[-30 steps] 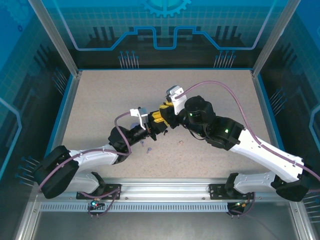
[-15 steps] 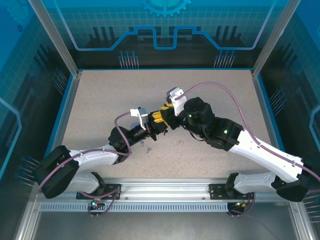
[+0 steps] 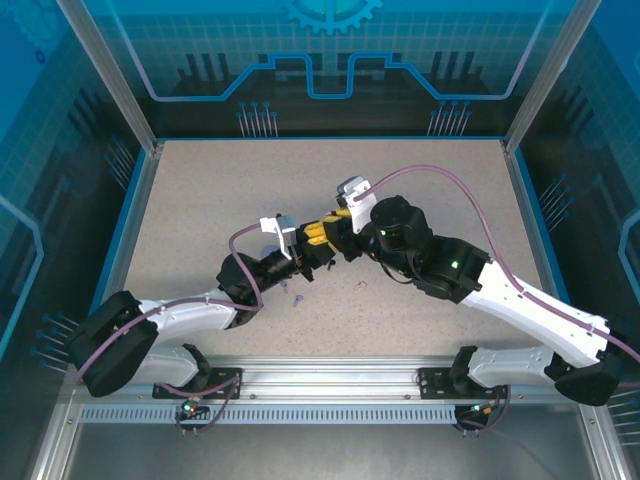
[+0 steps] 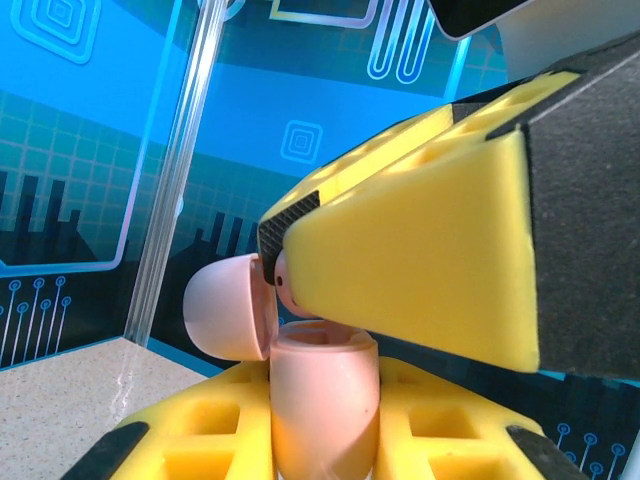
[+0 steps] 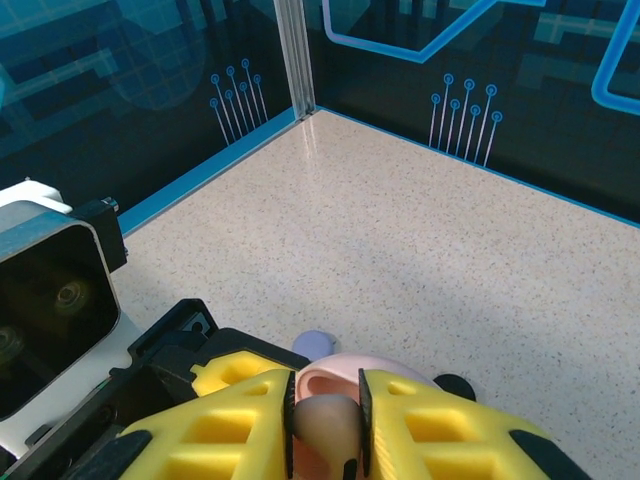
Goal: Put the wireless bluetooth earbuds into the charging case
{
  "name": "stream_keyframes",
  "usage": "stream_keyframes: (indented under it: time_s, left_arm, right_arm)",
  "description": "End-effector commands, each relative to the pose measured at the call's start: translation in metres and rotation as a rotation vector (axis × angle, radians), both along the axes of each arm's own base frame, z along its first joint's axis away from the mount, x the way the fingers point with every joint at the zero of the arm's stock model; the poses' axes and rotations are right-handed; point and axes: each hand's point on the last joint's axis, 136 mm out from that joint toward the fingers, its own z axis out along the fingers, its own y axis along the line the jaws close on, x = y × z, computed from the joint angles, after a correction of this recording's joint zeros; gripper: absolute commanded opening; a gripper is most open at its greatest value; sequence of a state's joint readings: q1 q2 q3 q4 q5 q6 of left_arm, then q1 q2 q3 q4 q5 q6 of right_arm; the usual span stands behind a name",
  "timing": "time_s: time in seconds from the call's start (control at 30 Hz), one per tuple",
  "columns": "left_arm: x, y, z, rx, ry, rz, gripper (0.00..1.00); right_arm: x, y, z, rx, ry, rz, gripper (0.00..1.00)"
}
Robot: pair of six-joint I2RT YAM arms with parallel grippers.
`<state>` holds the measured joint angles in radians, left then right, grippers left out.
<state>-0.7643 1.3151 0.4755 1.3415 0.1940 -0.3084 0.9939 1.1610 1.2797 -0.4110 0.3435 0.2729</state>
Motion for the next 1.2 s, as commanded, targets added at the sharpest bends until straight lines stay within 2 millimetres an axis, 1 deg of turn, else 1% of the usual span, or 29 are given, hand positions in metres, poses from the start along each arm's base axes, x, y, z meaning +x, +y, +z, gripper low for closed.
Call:
stream_keyframes:
  time_s: [0.0,0.07,0.17,0.2,0.37,0.47,0.57,0.67,0.73,0.8,0.93,1.07,1.17]
  left_arm:
    - [-0.001,0.004,0.018,-0.056,-0.040,0.015,0.02]
    - [-0.001,0.004,0.018,-0.056,-0.040,0.016,0.03]
    - [-0.001,0.003,0.016,-0.050,-0.042,0.014,0.03]
    - [-0.001,0.003,0.016,-0.048,-0.046,0.015,0.03]
    - [-0.002,0.003,0.013,-0.029,-0.064,0.027,0.03]
    - [-0.003,0.004,0.013,-0.021,-0.079,0.034,0.03]
    - [-0.004,0.005,0.014,-0.017,-0.096,0.039,0.03]
    - [-0.007,0.008,0.017,-0.013,-0.119,0.050,0.02]
    - [-0.010,0.012,0.020,-0.014,-0.141,0.062,0.03]
    - [-0.014,0.017,0.024,-0.013,-0.165,0.079,0.03]
    - [-0.018,0.024,0.030,0.005,-0.191,0.107,0.03]
    - [-0.025,0.032,0.035,0.014,-0.214,0.125,0.03]
    - [-0.029,0.036,0.039,0.017,-0.223,0.134,0.03]
  right_arm:
    - [-0.001,-0.007,0.003,0.032,0.021,-0.007,0.26]
    - [-0.001,-0.008,0.008,0.051,0.026,-0.006,0.29]
    - [-0.003,-0.010,0.020,0.072,0.023,0.006,0.38]
    - [-0.003,-0.012,0.025,0.081,0.023,0.004,0.42]
    - [-0.008,-0.030,0.043,0.119,0.035,-0.005,0.53]
    - [-0.012,-0.046,0.043,0.136,0.054,-0.027,0.59]
    - [-0.014,-0.061,0.034,0.123,0.071,-0.055,0.63]
    - [-0.012,-0.079,0.015,0.082,0.103,-0.114,0.69]
    - [-0.011,-0.094,-0.004,0.046,0.145,-0.170,0.70]
    - [-0.010,-0.105,-0.028,0.016,0.208,-0.221,0.70]
    - [-0.011,-0.111,-0.076,-0.045,0.326,-0.251,0.70]
    - [-0.007,-0.120,-0.123,-0.143,0.430,-0.324,0.71]
    - [-0.003,-0.118,-0.157,-0.177,0.495,-0.361,0.75]
